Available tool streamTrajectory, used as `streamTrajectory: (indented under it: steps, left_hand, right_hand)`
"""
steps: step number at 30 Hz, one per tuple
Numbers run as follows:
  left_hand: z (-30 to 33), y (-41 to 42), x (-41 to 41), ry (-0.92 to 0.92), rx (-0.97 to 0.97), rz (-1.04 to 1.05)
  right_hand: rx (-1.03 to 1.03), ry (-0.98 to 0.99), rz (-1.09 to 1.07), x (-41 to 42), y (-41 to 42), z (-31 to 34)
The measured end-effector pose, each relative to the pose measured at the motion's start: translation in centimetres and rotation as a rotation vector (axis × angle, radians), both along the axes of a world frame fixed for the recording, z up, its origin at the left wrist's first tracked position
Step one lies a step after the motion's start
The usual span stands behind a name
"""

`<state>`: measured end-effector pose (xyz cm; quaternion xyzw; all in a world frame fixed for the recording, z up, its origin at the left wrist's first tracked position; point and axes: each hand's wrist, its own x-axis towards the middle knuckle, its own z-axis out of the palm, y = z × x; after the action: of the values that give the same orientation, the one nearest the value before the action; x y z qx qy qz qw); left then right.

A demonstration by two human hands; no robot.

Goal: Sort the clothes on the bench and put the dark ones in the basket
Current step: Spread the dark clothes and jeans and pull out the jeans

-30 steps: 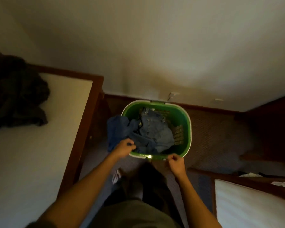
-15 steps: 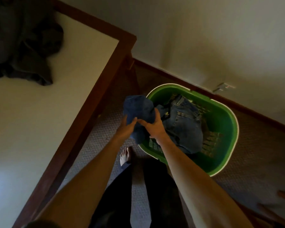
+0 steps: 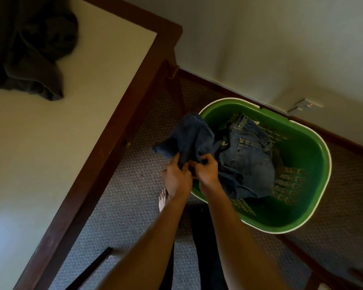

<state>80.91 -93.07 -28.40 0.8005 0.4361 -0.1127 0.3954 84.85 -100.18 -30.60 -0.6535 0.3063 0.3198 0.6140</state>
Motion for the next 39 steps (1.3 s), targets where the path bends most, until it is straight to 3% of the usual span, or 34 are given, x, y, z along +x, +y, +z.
streamTrajectory:
  steps: [3, 7, 12, 17, 21, 25, 28, 30, 33, 36, 39]
  left_hand:
    - [3.6, -2.0, -0.7, -0.113, 0.028, -0.008]
    - [7.4, -4.5, -1.0, -0.186, -0.082, -0.102]
    - [10.6, -10.0, -0.6, -0.361, -0.253, -0.478]
    - [10.3, -13.1, 2.2, -0.375, -0.296, -0.845]
    - [7.9, -12.9, 4.3, -0.289, -0.265, -0.96]
    - [4.1, -10.9, 7.7, -0.236, -0.258, -0.753]
    - [-0.1, -10.3, 9.4, -0.071, -0.166, -0.784]
    - [-2.9, -10.0, 10.3, -0.075, -0.056, -0.758]
    - [-7.5, -10.3, 11.1, 0.07, -0.106, -0.663]
    - [-13.3, -11.9, 10.5, 0.425, -0.131, -0.841]
    - [-18.4, -12.4, 10.2, 0.493, -0.184, -0.769]
  right_hand:
    - [0.061, 0.029, -0.134, -1.1, -1.6, 3.0]
    - [0.2, 0.118, -0.269, -1.3, -6.0, 7.4]
    - [0.257, -0.036, -0.462, -0.3, -12.0, 12.5]
    - [-0.062, -0.266, -0.494, 0.9, -17.7, 13.7]
    - [-0.484, -0.338, -0.218, 2.1, -19.0, 9.9]
    - [-0.794, -0.296, 0.338, 3.0, -19.0, 4.3]
    - [-0.743, -0.245, 0.65, 3.7, -19.0, -0.4]
    - [-0.696, -0.196, 0.79, 4.2, -19.2, -3.7]
    - [-0.655, -0.184, 0.876, 4.9, -20.3, -8.3]
    - [-0.629, -0.202, 0.934, 5.9, -21.2, -12.2]
    - [-0.575, -0.185, 0.97, 6.9, -20.9, -16.1]
